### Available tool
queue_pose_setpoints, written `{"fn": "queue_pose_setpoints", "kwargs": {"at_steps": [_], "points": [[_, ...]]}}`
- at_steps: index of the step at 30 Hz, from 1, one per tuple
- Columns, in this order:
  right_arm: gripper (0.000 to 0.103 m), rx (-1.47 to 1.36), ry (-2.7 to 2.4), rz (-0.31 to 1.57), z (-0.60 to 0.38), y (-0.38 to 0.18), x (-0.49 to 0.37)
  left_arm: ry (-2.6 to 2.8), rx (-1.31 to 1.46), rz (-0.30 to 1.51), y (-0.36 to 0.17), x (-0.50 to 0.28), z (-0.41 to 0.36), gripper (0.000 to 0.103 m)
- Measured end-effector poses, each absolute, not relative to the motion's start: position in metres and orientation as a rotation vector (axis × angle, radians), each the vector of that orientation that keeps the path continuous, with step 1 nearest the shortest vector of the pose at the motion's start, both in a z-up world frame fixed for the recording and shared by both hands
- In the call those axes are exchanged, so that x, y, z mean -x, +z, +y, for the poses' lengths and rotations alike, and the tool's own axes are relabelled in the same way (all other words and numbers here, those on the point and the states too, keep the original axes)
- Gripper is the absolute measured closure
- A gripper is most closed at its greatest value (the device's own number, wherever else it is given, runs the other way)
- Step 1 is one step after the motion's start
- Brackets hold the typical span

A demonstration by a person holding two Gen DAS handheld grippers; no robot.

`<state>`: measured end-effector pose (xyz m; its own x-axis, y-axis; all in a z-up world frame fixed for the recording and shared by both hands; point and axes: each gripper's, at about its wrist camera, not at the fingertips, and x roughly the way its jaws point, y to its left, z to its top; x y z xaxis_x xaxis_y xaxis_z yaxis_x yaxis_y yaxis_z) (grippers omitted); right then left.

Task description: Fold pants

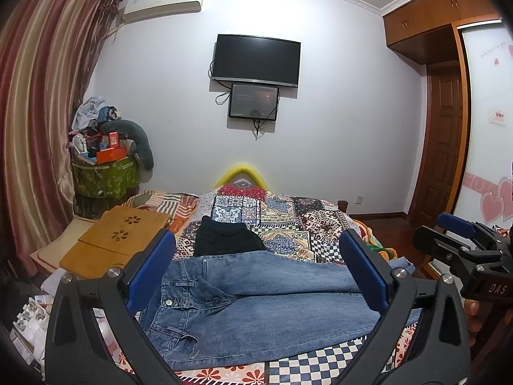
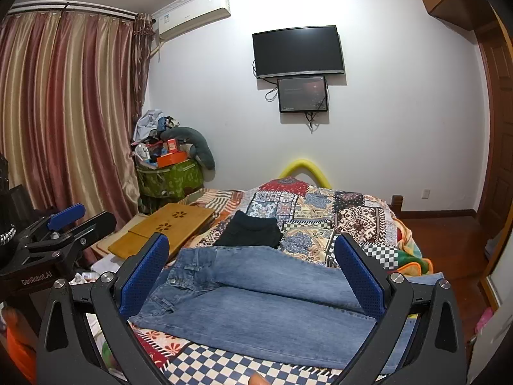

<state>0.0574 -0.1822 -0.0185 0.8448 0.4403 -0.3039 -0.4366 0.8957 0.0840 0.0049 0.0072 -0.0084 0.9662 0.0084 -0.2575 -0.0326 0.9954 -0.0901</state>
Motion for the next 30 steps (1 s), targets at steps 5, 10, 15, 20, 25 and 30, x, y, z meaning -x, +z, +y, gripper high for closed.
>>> {"fn": "queue_pose_setpoints", "kwargs": {"at_steps": [5, 10, 15, 20, 25, 30], "points": [[0.001, -0.012, 0.462, 0.323, -0.1830, -0.0191, -0.0569, 0.015, 0.094, 0.262, -0.0093, -0.0059, 0.0084, 0.000], [0.001, -0.012, 0.460, 0.323, -0.1835, -0.0170, -0.0568, 0.015, 0.093, 0.262, -0.0083, -0.0062, 0.0087, 0.000], [0.001, -0.012, 0.461, 0.323, -0.1834, -0.0172, -0.0566, 0.015, 0.094, 0.262, -0.0076, -0.0069, 0.0084, 0.000], [0.001, -0.009, 0.459, 0.322, -0.1848, -0.0170, -0.0564, 0.016, 0.093, 0.262, -0.0077, -0.0069, 0.0081, 0.000], [0.001, -0.010, 0.459, 0.323, -0.1846, -0.0174, -0.0563, 0.019, 0.096, 0.261, -0.0076, -0.0078, 0.0075, 0.000], [0.000, -0.009, 0.455, 0.321, -0.1866, -0.0173, -0.0556, 0.020, 0.100, 0.262, -0.0088, -0.0072, 0.0060, 0.000]]}}
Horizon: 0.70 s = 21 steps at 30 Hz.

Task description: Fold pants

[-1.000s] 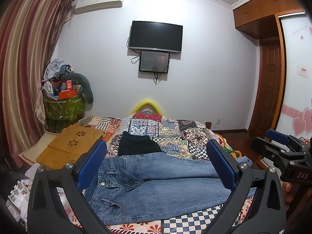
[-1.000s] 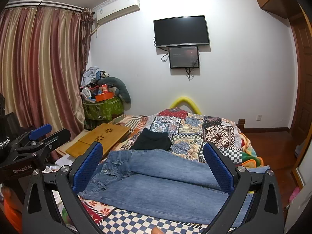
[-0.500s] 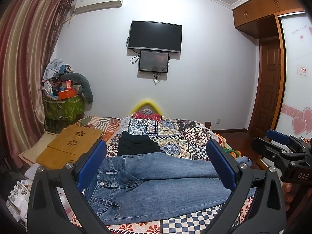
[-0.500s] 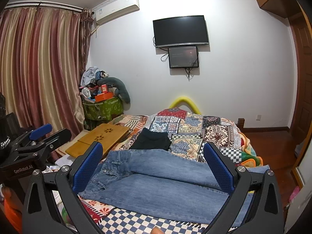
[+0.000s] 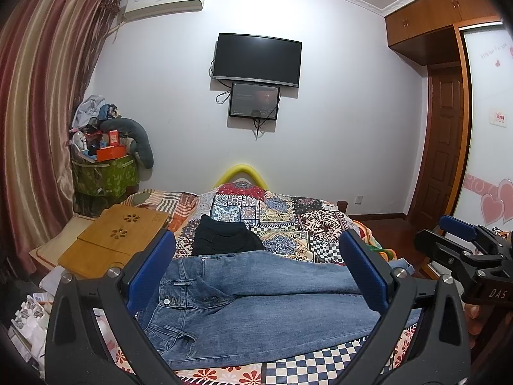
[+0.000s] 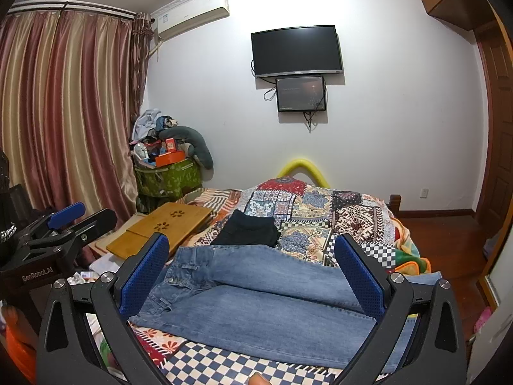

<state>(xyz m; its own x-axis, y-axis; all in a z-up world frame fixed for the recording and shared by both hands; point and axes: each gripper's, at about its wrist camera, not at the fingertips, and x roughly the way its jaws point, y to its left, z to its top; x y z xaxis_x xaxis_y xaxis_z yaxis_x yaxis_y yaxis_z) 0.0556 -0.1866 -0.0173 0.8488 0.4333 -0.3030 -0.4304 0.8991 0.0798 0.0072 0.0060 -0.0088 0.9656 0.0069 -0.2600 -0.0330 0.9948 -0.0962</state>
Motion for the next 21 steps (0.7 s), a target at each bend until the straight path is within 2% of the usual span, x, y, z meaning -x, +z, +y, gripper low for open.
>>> {"fn": "queue_pose_setpoints", "kwargs": {"at_steps": [21], "points": [[0.001, 0.000, 0.453, 0.326, -0.1878, -0.0141, -0.0554, 0.023, 0.112, 0.270, -0.0066, -0.0093, 0.0039, 0.000]]}}
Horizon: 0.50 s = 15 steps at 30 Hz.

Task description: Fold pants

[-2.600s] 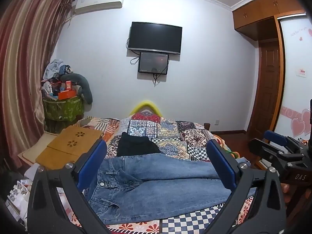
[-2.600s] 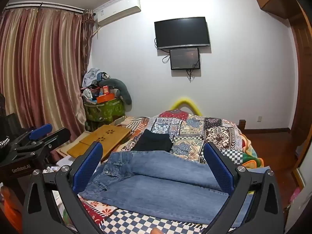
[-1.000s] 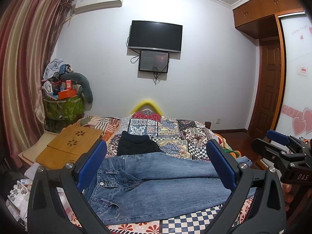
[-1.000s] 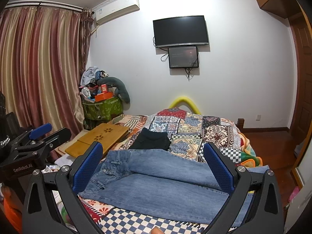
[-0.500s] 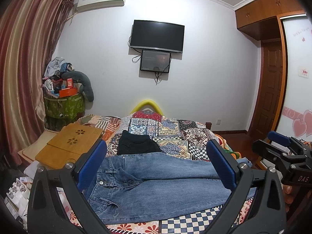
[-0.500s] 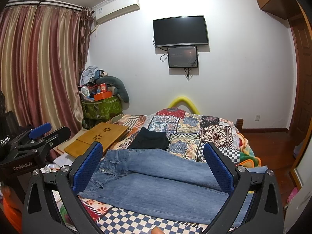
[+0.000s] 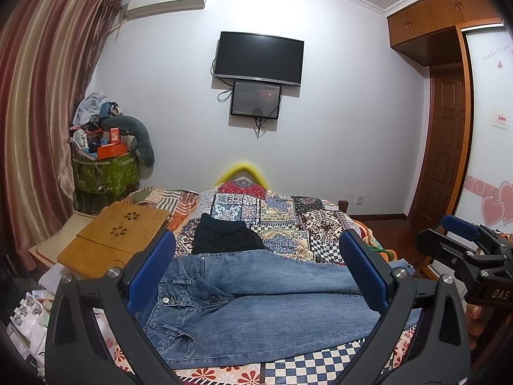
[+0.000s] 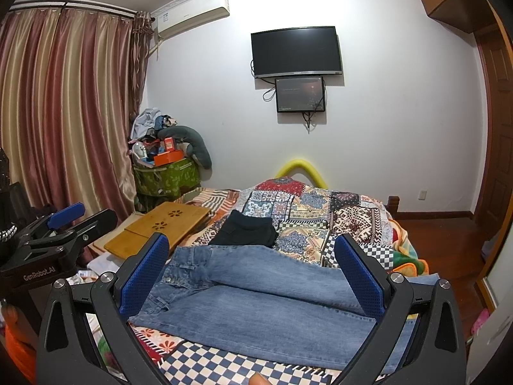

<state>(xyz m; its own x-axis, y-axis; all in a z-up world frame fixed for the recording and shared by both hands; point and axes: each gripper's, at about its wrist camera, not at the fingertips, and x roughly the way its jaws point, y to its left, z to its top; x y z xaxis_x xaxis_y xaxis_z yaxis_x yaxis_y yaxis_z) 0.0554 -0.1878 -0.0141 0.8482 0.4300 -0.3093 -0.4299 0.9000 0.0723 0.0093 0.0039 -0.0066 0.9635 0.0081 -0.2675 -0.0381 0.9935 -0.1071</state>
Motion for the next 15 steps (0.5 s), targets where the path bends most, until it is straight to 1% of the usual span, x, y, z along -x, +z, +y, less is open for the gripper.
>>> {"fn": "queue_pose_setpoints", "kwargs": {"at_steps": [9, 15], "points": [[0.001, -0.007, 0.442, 0.340, -0.193, -0.013, -0.062, 0.025, 0.105, 0.284, -0.005, -0.020, 0.004, 0.000], [0.001, -0.004, 0.426, 0.363, -0.196, -0.018, -0.079, 0.016, 0.094, 0.308, -0.009, -0.043, 0.010, 0.000]]}}
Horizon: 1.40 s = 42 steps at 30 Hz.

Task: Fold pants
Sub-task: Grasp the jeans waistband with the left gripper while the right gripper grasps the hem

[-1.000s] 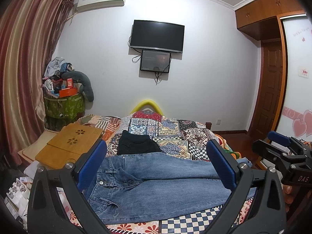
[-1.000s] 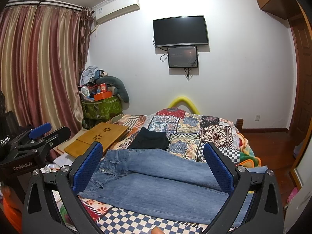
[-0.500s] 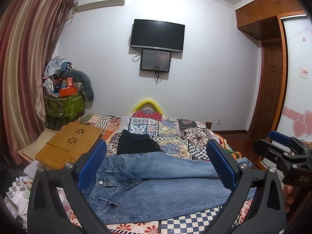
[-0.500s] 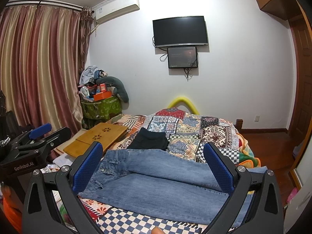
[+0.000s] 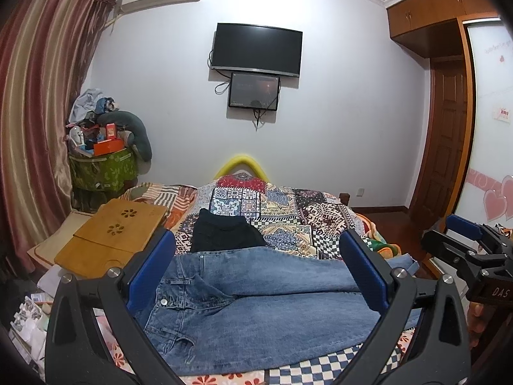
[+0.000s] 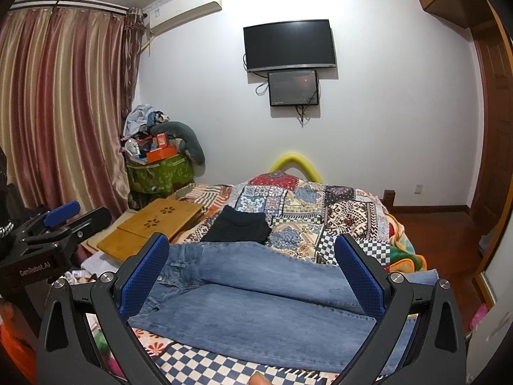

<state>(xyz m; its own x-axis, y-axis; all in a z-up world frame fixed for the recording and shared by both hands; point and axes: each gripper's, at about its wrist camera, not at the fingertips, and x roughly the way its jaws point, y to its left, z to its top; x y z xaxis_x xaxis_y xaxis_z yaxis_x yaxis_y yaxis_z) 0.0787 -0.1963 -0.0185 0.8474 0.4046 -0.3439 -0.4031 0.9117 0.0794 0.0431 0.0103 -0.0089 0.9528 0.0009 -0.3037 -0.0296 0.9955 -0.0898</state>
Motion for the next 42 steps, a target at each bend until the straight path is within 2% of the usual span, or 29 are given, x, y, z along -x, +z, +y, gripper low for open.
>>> {"fn": "queue_pose_setpoints", "kwargs": {"at_steps": [6, 15, 21, 25, 28, 31, 33, 37, 39, 41, 42], "points": [[0.000, 0.006, 0.415, 0.397, -0.197, -0.027, -0.113, 0.031, 0.090, 0.323, -0.011, -0.088, 0.028, 0.000], [0.001, 0.130, 0.363, 0.441, -0.195, -0.056, -0.194, 0.140, 0.062, 0.436, -0.041, -0.199, 0.094, 0.000], [0.001, 0.164, 0.372, 0.534, -0.199, -0.089, -0.253, 0.225, 0.053, 0.594, -0.092, -0.278, 0.145, 0.000], [0.001, 0.161, 0.390, 0.635, -0.205, -0.119, -0.289, 0.219, 0.086, 0.756, -0.146, -0.318, 0.172, 0.000], [0.008, 0.156, 0.430, 0.738, -0.204, -0.143, -0.313, 0.213, 0.091, 0.842, -0.188, -0.337, 0.178, 0.000], [0.011, 0.183, 0.470, 0.821, -0.200, -0.167, -0.332, 0.212, 0.086, 0.916, -0.222, -0.353, 0.182, 0.011], [0.012, 0.196, 0.501, 0.862, -0.194, -0.179, -0.344, 0.198, 0.090, 0.984, -0.246, -0.368, 0.186, 0.023], [0.017, 0.244, 0.566, 0.906, -0.180, -0.197, -0.363, 0.203, 0.109, 1.066, -0.277, -0.383, 0.194, 0.033], [0.023, 0.262, 0.596, 0.926, -0.174, -0.206, -0.373, 0.204, 0.129, 1.093, -0.289, -0.389, 0.198, 0.036], [0.033, 0.271, 0.634, 0.968, -0.167, -0.216, -0.381, 0.190, 0.149, 1.100, -0.294, -0.390, 0.199, 0.039], [0.034, 0.279, 0.649, 0.992, -0.163, -0.220, -0.387, 0.187, 0.158, 1.101, -0.296, -0.390, 0.199, 0.040]]}}
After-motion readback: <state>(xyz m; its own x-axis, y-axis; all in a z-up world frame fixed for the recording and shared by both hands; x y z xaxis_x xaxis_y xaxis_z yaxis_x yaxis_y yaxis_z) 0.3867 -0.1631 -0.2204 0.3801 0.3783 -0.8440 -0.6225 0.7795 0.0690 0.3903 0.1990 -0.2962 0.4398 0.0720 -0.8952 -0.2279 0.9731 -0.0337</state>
